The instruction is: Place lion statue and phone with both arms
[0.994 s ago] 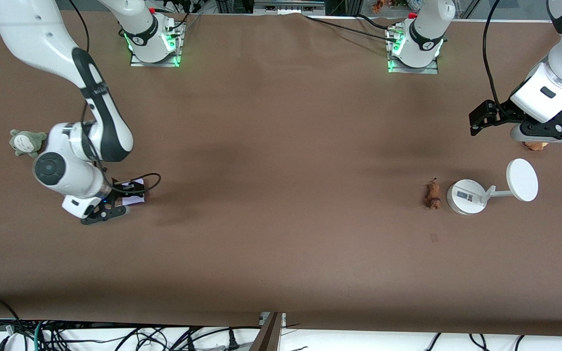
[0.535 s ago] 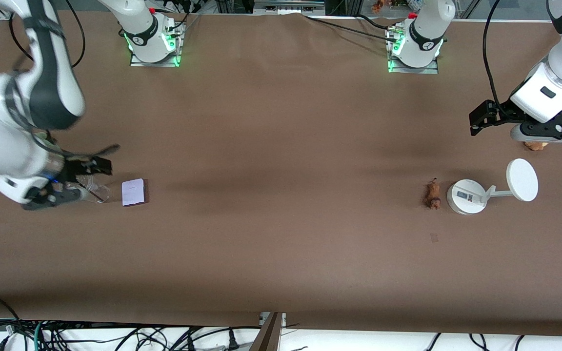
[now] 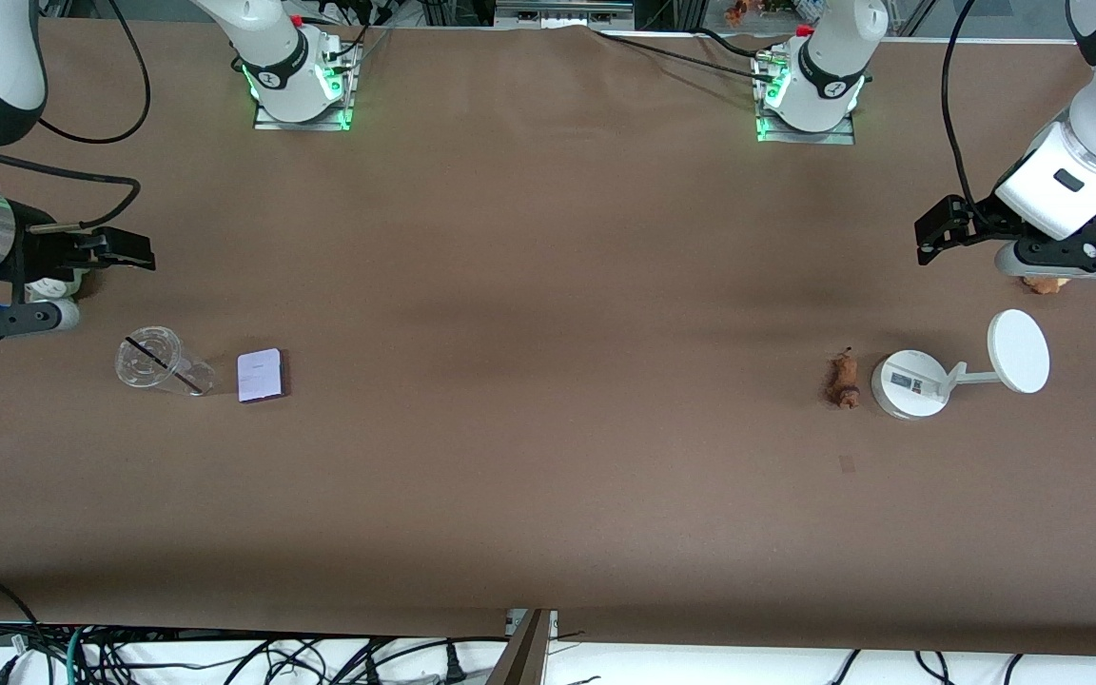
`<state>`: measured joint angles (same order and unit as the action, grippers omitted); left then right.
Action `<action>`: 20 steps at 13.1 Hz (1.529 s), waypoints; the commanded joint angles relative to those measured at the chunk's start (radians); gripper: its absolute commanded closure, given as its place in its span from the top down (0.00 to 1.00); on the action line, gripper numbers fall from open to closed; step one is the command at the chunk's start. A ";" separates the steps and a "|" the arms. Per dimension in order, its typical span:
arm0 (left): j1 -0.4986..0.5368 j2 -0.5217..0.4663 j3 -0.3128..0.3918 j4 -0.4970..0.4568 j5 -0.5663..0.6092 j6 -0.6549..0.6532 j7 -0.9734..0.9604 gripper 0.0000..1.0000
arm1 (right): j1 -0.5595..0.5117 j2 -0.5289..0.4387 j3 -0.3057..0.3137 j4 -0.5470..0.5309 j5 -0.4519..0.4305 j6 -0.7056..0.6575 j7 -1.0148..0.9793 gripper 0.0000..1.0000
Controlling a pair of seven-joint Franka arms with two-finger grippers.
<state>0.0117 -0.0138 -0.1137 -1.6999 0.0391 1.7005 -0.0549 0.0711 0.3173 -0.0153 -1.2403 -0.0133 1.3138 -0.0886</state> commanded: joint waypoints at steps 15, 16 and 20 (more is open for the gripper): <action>-0.010 -0.015 0.006 -0.007 0.012 -0.004 0.007 1.00 | -0.036 -0.349 0.006 -0.422 0.000 0.176 0.013 1.00; -0.010 -0.015 0.006 -0.007 0.012 -0.004 0.007 1.00 | -0.033 -0.347 0.008 -0.421 0.000 0.171 0.013 1.00; -0.010 -0.015 0.006 -0.007 0.012 -0.002 0.010 1.00 | -0.030 -0.319 0.011 -0.394 0.001 0.147 0.013 1.00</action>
<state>0.0115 -0.0139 -0.1137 -1.6999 0.0391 1.7005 -0.0542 0.0435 -0.0012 -0.0116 -1.6378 -0.0135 1.4650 -0.0829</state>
